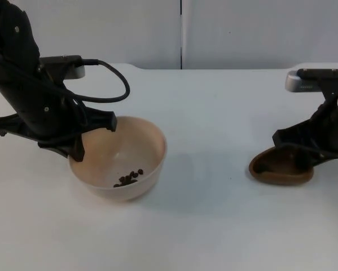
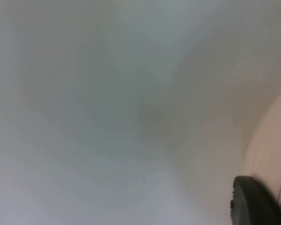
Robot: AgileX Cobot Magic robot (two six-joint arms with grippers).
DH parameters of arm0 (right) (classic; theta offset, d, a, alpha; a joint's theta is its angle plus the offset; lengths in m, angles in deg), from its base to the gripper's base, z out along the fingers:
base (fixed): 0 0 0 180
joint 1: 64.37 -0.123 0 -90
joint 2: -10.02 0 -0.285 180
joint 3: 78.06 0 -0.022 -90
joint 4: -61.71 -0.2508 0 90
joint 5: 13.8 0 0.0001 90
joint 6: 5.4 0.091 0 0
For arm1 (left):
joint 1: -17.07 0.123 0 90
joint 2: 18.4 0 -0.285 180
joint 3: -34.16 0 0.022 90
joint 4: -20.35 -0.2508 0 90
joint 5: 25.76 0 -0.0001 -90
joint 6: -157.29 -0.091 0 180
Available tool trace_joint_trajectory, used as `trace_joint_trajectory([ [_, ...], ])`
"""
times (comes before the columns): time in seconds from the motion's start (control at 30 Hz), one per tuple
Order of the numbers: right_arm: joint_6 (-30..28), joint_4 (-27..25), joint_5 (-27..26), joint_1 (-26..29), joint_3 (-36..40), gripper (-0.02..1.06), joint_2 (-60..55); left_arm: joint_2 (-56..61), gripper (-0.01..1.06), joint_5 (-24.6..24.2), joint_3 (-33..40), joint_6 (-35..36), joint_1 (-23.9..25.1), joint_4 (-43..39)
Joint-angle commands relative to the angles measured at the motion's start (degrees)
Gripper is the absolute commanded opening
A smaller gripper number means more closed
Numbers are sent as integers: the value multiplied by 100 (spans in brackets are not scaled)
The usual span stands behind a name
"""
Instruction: Pick up the bowl with the left hand and pour the coffee beans from the cup into the bowl with the right hand.
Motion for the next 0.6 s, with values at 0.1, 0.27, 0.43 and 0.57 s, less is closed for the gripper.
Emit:
trace_joint_trajectory([
  [0.1, 62, -16, -73, -37, 28, 22, -5, -30, 0, 91, 17, -6, 13, 41],
  [0.27, 110, -16, -104, -37, 28, 31, -5, -30, 0, 73, 17, -6, 13, 41],
  [0.43, 120, -50, -151, -37, 28, 50, -5, -30, 0, 62, 17, -6, 13, 41],
  [0.57, 120, -126, -173, -37, 28, 64, 74, -30, 0, 84, 17, -6, 13, 20],
])
